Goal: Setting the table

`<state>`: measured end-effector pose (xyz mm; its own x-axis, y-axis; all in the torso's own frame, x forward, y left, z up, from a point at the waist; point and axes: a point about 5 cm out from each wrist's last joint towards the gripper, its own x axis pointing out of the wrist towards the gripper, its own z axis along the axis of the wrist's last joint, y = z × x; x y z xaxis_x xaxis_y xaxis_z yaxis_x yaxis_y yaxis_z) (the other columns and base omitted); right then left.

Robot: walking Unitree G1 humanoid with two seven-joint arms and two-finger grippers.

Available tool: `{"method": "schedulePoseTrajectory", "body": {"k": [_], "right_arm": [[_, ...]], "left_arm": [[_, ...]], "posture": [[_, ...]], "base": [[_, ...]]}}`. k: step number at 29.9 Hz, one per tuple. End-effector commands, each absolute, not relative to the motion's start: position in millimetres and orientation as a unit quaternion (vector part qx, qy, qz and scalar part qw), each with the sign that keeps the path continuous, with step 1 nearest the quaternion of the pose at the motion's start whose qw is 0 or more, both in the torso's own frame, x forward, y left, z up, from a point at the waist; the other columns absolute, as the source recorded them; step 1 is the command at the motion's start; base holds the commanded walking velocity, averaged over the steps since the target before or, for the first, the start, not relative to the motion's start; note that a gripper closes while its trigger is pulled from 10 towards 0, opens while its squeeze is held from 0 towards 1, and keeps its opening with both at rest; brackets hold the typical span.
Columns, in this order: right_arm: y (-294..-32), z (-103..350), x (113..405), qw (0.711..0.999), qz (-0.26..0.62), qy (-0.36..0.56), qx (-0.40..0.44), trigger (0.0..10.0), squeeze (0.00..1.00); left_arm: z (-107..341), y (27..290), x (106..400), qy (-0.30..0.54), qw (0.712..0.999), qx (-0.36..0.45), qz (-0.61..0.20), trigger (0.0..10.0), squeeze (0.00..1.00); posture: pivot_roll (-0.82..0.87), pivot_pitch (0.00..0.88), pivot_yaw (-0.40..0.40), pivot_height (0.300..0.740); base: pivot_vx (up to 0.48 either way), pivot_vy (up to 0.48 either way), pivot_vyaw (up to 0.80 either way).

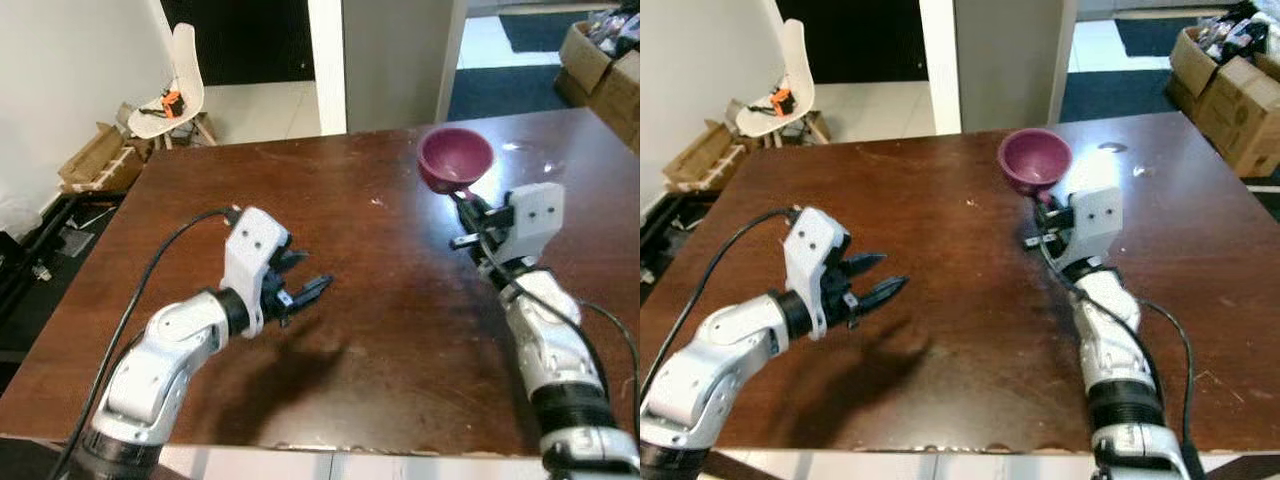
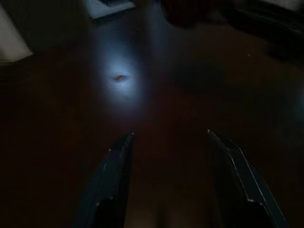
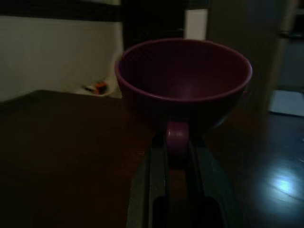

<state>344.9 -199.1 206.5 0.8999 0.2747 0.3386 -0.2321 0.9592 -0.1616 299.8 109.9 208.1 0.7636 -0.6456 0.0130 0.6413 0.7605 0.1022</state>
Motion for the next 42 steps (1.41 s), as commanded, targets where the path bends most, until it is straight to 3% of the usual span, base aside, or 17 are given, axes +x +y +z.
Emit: {"method": "schedulePoseTrajectory", "body": {"k": [1, 5, 8, 13, 20, 42], "right_arm": [[-181, 208, 334, 0.97, 0.147, -0.191, -0.039, 10.0, 0.0], [-169, 200, 319, 0.971, 0.158, -0.179, -0.027, 10.0, 0.0], [-162, 175, 292, 0.979, 0.157, -0.13, -0.005, 10.0, 0.0], [-160, 165, 275, 0.984, 0.153, -0.094, 0.008, 10.0, 0.0], [-160, 168, 280, 0.985, 0.154, -0.077, -0.012, 10.0, 0.0], [-146, 157, 290, 0.986, 0.158, -0.053, -0.005, 10.0, 0.0]], "left_arm": [[212, 126, 305, -0.034, 0.954, 0.03, -0.295, 10.0, 0.0], [210, 139, 306, -0.035, 0.967, 0.011, -0.253, 10.0, 0.0], [202, 158, 305, -0.031, 0.981, -0.017, -0.19, 10.0, 0.0], [191, 164, 302, -0.026, 0.986, -0.007, -0.163, 10.0, 0.0], [157, 155, 293, -0.007, 0.993, 0.002, -0.119, 10.0, 0.0], [149, 138, 295, -0.034, 0.995, 0.002, -0.095, 10.0, 0.0]], "posture": [[-0.04, 0.015, 0.173, 0.74], [-0.06, 0.01, 0.157, 0.74], [-0.09, 0.003, 0.137, 0.74], [-0.11, 0.0, 0.125, 0.74], [-0.14, 0.0, 0.085, 0.74], [-0.13, 0.0, 0.064, 0.74]], "base": [[0.0, 0.0, 0.0], [0.0, 0.0, 0.0], [0.0, 0.0, 0.0], [0.0, 0.0, 0.0], [0.0, 0.0, 0.0], [0.0, 0.0, 0.0]]}}
